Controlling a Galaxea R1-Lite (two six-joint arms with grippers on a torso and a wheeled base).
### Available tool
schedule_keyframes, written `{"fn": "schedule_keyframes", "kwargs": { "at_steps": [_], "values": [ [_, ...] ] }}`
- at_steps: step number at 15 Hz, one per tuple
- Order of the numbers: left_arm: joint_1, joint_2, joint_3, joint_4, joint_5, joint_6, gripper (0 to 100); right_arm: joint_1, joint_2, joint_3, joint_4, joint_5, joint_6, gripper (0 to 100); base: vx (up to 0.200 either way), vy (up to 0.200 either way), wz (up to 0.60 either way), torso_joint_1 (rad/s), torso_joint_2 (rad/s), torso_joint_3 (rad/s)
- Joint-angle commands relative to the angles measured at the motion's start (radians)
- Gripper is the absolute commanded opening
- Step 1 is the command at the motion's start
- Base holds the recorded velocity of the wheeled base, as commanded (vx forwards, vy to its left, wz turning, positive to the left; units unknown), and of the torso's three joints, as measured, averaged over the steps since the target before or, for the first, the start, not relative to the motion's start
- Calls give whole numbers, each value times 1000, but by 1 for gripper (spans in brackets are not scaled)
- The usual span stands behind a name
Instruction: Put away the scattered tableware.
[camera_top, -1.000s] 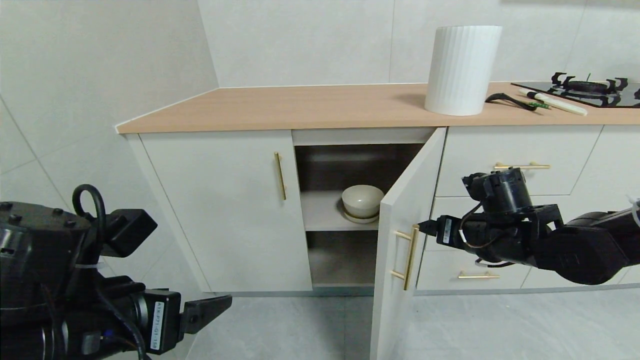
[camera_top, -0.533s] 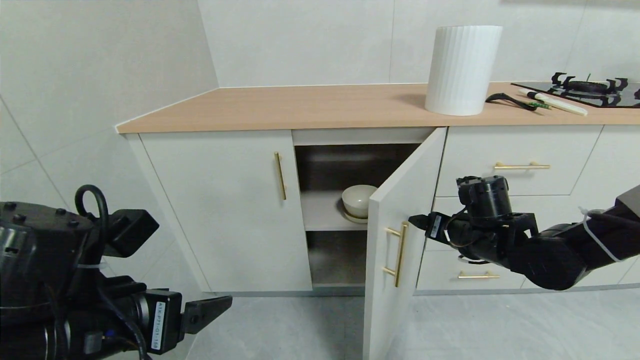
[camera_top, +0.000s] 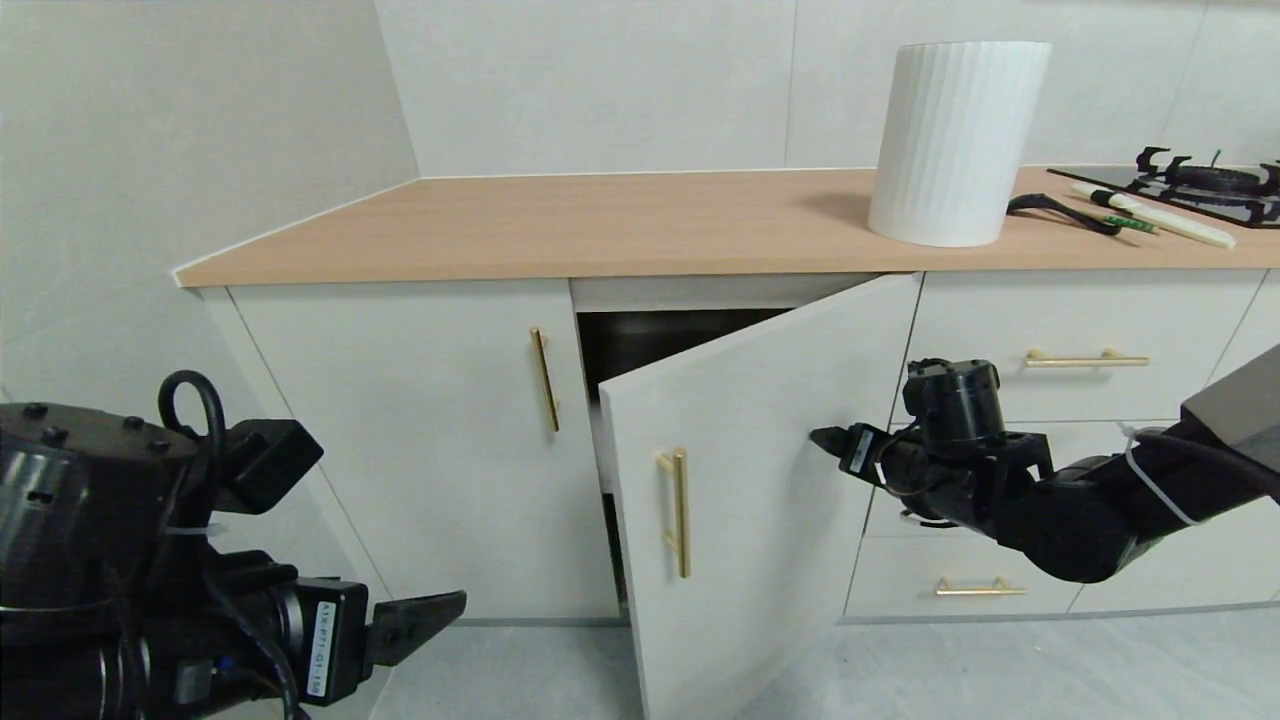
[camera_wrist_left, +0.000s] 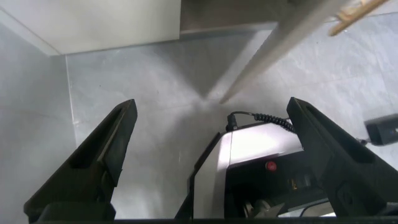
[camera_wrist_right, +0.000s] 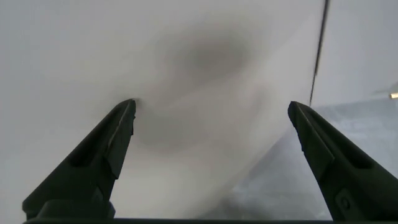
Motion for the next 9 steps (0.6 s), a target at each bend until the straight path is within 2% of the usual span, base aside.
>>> {"fn": "schedule_keyframes", "kwargs": {
  "at_steps": [1,9],
  "values": [
    [0,3,0,1,0,-1,100,7,5,-15,0,0,13,100,0,0,0,0,0,0],
    [0,3,0,-1,0,-1,100,3,74,-138,0,-87,153,100,0,0,0,0,0,0]
  ]
}}
